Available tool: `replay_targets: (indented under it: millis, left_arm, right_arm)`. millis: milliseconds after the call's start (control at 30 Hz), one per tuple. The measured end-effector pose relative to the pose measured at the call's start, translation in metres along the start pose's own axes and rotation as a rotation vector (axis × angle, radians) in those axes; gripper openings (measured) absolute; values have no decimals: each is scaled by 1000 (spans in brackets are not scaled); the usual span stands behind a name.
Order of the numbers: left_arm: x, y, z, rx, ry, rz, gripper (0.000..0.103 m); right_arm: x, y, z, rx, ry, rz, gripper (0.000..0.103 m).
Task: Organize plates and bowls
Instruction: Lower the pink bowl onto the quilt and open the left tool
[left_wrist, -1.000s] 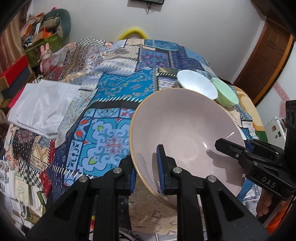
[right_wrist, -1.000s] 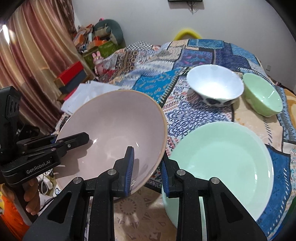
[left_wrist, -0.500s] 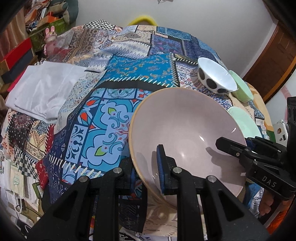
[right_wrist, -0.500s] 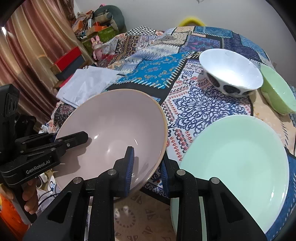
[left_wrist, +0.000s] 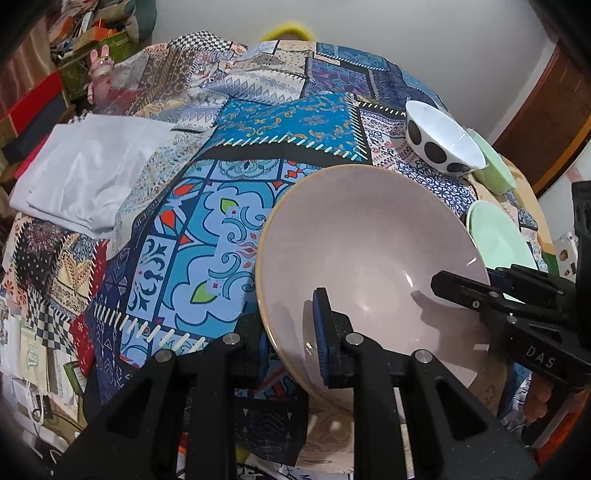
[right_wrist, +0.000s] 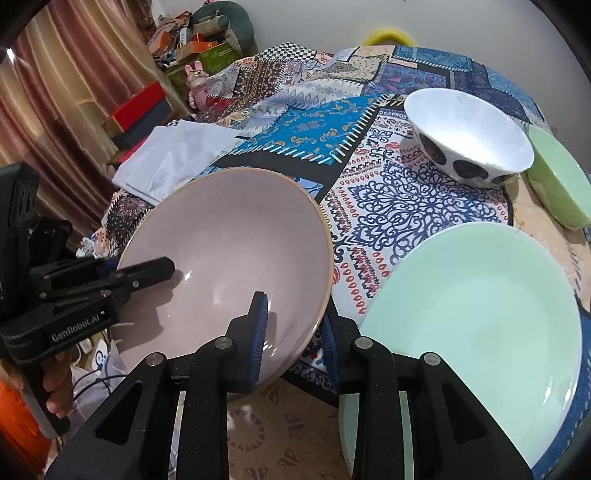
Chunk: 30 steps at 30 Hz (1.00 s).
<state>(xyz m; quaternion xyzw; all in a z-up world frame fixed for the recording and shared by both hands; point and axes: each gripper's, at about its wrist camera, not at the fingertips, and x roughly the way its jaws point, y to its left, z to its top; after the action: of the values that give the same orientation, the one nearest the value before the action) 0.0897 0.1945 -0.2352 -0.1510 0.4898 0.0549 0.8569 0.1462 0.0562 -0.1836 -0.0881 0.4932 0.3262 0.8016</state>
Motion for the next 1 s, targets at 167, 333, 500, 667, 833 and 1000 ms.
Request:
replay_targets:
  millis: [167, 333, 500, 667, 833, 1000]
  left_arm:
    - [-13, 2, 3, -3, -38, 45, 44]
    - [-35, -3, 10, 27, -95, 79, 53]
    - [-55, -17, 21, 52, -154, 76, 57]
    - [-70, -40, 36, 92, -223, 66, 70]
    - [-74, -62, 55, 121, -260, 37, 81]
    - [-70, -85, 75, 161, -286, 23, 82]
  right_arm:
    - [-19, -8, 2, 12, -49, 1, 30]
    - [-40, -14, 5, 20, -109, -12, 38]
    - [-65, -26, 12, 27, -176, -44, 46]
    - [-85, -46, 21, 46, -234, -81, 50]
    - [-103, -70, 28, 85, -300, -121, 60]
    - [-111, -92, 37, 119, -333, -150, 60]
